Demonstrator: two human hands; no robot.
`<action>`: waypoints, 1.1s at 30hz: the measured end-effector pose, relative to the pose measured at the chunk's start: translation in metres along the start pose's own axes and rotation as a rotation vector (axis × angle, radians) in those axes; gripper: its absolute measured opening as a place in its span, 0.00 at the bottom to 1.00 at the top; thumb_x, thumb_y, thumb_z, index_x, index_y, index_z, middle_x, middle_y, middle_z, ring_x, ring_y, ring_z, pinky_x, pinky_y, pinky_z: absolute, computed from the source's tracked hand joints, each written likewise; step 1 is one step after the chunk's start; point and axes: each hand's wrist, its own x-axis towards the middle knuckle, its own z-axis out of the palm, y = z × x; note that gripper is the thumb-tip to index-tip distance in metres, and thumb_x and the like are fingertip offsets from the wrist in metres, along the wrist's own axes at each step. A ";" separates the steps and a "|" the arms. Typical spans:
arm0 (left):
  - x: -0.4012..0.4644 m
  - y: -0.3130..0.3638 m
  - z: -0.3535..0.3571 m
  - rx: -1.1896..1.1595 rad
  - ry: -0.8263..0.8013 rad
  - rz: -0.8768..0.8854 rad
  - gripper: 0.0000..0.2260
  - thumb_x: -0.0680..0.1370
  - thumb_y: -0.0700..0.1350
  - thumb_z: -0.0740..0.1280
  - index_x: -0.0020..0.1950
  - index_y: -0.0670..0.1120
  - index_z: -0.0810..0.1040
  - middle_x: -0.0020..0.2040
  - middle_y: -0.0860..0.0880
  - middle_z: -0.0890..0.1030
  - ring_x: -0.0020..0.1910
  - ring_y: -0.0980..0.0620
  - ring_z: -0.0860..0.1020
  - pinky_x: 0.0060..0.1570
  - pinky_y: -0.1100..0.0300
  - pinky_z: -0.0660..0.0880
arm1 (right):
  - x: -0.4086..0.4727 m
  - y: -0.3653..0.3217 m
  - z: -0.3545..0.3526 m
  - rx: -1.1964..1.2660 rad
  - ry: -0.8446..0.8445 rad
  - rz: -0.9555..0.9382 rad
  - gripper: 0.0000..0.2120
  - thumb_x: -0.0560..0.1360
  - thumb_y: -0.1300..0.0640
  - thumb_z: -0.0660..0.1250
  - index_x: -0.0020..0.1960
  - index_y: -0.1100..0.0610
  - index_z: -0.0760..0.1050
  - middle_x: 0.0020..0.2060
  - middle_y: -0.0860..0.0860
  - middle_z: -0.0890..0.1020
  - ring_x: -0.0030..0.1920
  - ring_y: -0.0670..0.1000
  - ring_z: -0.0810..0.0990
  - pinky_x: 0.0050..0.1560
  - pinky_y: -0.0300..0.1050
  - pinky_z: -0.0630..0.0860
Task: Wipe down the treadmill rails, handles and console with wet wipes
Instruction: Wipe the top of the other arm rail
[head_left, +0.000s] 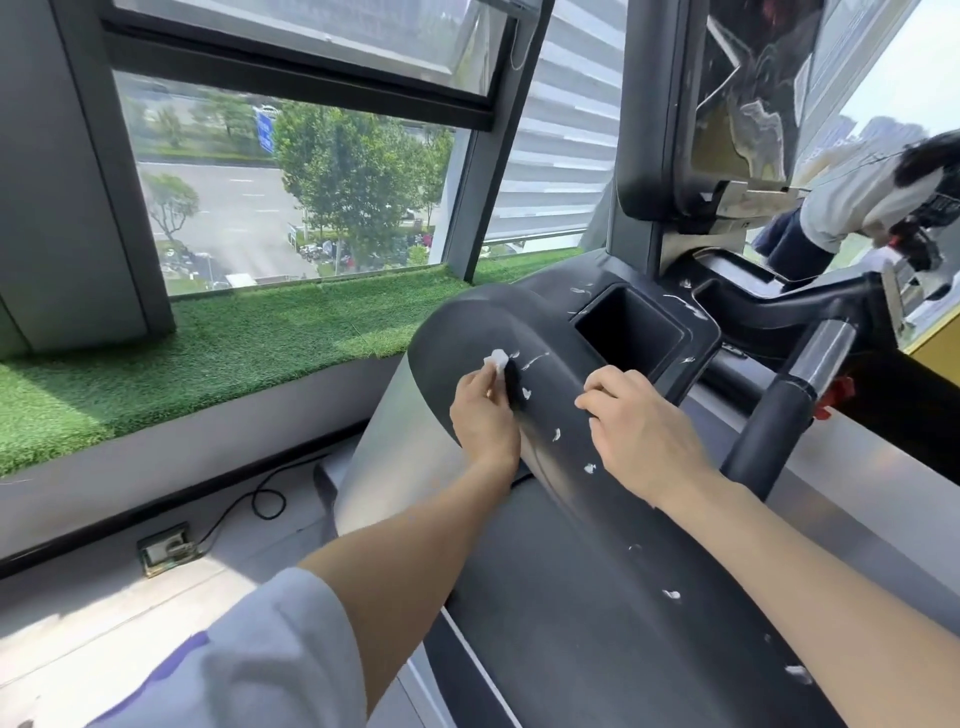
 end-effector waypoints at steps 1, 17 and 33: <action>-0.014 -0.002 0.001 -0.003 -0.021 0.025 0.10 0.81 0.44 0.62 0.57 0.44 0.82 0.51 0.48 0.78 0.46 0.55 0.74 0.46 0.71 0.63 | 0.000 0.001 0.001 0.006 0.011 -0.001 0.09 0.77 0.64 0.60 0.53 0.59 0.78 0.53 0.47 0.74 0.53 0.50 0.71 0.38 0.49 0.77; 0.003 0.000 -0.005 0.070 -0.013 0.119 0.08 0.79 0.41 0.64 0.49 0.40 0.83 0.47 0.44 0.81 0.43 0.51 0.75 0.42 0.68 0.63 | 0.005 0.008 0.013 -0.018 0.163 -0.091 0.09 0.68 0.71 0.68 0.45 0.60 0.79 0.45 0.49 0.77 0.44 0.53 0.75 0.23 0.45 0.73; 0.017 0.019 -0.001 0.096 -0.025 0.133 0.06 0.78 0.40 0.65 0.50 0.40 0.80 0.46 0.45 0.79 0.44 0.49 0.76 0.41 0.69 0.63 | 0.005 0.009 0.019 -0.036 0.256 -0.099 0.09 0.66 0.71 0.70 0.43 0.59 0.78 0.42 0.49 0.78 0.40 0.54 0.76 0.20 0.43 0.70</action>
